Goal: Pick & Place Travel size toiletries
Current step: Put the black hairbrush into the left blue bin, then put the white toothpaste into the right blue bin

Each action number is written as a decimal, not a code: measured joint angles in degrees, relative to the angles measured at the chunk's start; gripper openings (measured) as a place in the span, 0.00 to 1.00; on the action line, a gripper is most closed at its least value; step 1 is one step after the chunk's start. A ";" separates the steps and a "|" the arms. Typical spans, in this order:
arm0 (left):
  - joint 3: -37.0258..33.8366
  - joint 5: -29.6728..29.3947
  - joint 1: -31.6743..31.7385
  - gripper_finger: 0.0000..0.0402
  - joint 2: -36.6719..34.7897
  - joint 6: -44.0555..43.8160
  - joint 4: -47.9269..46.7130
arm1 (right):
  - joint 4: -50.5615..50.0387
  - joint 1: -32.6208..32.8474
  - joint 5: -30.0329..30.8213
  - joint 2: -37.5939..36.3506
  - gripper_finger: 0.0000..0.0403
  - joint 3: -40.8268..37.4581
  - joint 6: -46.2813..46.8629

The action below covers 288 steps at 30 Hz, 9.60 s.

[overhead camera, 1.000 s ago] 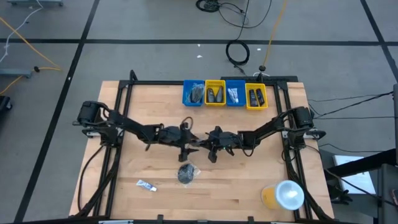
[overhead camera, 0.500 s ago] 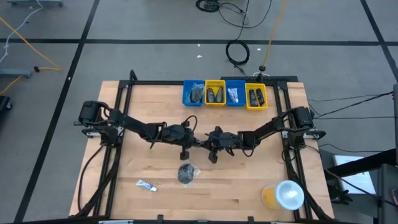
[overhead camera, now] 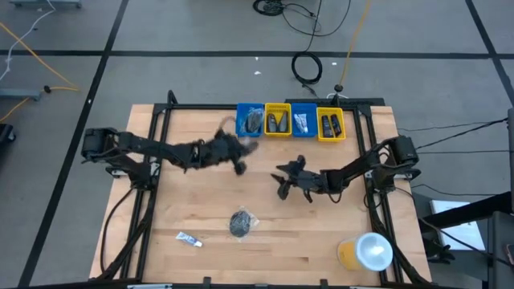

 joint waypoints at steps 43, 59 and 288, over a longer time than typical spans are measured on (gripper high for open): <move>11.87 21.15 27.47 0.58 19.91 -12.60 7.80 | 17.76 1.12 1.66 -0.03 0.42 -7.06 1.22; 11.91 15.93 26.97 0.35 12.88 6.82 -7.75 | 17.66 1.11 1.68 -0.03 0.42 -7.06 0.71; -8.77 -1.37 -16.16 0.78 11.69 -2.58 -0.54 | -45.20 -0.83 9.60 -10.82 0.16 13.60 -6.00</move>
